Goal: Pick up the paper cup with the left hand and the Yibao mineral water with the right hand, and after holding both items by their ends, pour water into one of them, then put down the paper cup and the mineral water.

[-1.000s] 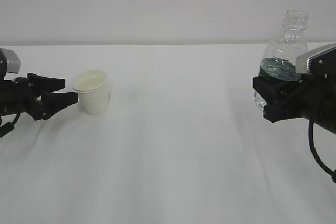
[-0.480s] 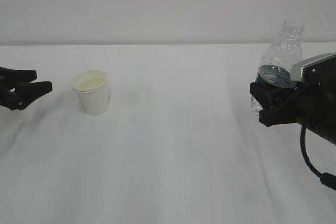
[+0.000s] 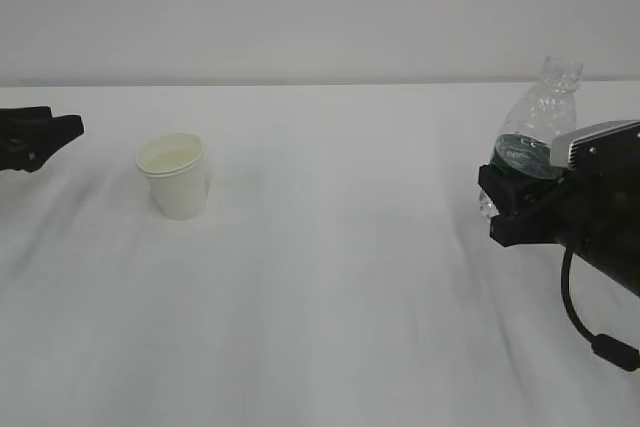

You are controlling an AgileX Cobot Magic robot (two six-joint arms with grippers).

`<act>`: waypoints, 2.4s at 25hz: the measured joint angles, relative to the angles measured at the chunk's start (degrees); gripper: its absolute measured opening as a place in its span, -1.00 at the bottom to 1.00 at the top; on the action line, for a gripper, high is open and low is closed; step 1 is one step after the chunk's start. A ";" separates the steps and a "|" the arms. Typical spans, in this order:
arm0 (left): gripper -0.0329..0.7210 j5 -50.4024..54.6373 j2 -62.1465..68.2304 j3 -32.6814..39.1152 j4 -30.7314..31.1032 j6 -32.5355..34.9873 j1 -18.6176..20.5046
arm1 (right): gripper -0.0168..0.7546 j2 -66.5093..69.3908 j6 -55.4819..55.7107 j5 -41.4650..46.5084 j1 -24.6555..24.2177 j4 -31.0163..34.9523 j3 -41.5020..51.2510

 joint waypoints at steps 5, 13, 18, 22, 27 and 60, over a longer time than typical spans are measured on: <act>0.44 0.00 -1.60 0.00 -2.61 -0.58 -0.20 | 0.06 3.14 -0.25 -0.25 0.00 0.56 -0.72; 0.42 0.00 -2.64 0.00 -3.03 -2.30 -0.34 | 0.06 7.98 -0.68 -0.38 0.00 1.59 -4.59; 0.37 0.00 -2.64 0.00 -3.12 -2.38 -0.48 | 0.06 9.75 -1.08 -0.38 0.00 1.82 -7.04; 0.37 0.00 -2.64 0.00 -3.12 -2.42 -1.12 | 0.06 11.83 -1.08 -0.38 0.00 1.82 -9.42; 0.37 0.00 -2.64 0.00 -3.12 -2.51 -1.48 | 0.06 12.78 -1.21 -0.38 0.00 1.95 -11.29; 0.34 0.00 -2.64 0.00 -3.12 -2.51 -1.48 | 0.52 16.95 -1.24 -1.25 0.00 0.73 -12.64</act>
